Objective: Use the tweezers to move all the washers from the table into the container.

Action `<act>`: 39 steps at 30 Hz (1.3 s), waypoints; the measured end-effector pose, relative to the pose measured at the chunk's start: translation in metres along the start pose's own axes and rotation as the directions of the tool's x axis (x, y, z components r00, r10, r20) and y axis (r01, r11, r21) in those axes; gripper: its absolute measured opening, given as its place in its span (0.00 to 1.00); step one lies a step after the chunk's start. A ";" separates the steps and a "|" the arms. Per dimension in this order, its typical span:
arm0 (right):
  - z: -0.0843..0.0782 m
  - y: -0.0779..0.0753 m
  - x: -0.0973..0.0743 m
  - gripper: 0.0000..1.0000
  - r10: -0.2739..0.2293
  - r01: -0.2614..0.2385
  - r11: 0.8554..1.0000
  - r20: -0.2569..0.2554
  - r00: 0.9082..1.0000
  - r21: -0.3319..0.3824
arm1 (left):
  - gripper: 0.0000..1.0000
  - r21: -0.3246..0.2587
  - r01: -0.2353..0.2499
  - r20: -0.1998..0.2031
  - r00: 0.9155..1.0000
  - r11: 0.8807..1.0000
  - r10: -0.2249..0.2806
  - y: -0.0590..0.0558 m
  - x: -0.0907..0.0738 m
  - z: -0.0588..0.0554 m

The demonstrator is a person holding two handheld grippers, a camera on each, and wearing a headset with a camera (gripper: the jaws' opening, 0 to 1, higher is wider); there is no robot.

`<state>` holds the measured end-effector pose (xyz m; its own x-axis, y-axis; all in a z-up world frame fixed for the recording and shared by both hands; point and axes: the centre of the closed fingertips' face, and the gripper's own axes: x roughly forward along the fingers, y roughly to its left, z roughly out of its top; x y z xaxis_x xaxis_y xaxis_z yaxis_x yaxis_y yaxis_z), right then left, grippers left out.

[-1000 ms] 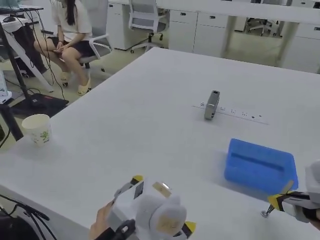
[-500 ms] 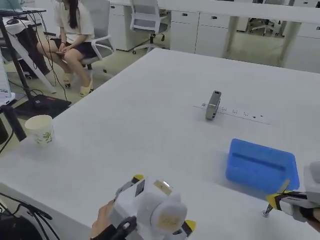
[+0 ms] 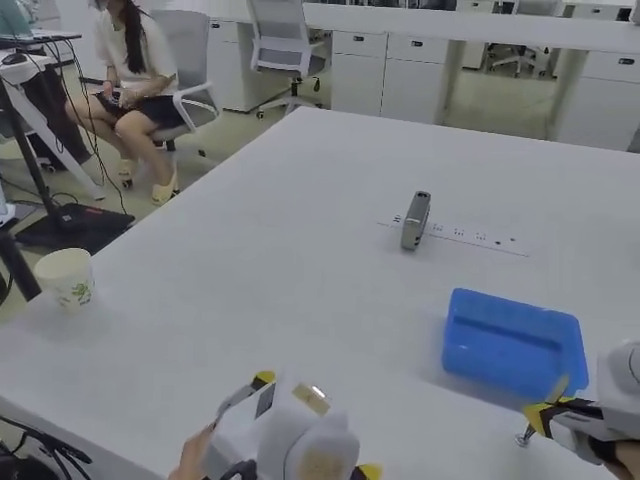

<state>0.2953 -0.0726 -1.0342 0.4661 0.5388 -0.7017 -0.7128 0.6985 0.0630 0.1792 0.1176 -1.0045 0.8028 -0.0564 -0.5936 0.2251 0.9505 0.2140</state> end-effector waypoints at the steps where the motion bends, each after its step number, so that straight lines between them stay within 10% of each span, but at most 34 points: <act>1: 0.000 -0.001 0.001 0.03 -0.003 0.003 1.000 0.002 1.000 -0.006 | 0.87 0.002 0.000 -0.001 1.000 1.000 0.000 0.000 0.000 0.000; 39: 0.016 -0.013 -0.013 0.02 -0.005 0.005 0.999 0.016 1.000 -0.041 | 0.87 -0.014 -0.003 0.028 1.000 1.000 0.004 0.002 -0.003 0.003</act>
<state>0.3064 -0.0813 -1.0144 0.4777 0.5429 -0.6907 -0.7313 0.6814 0.0298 0.1793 0.1184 -1.0001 0.8187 -0.0614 -0.5709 0.2148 0.9548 0.2054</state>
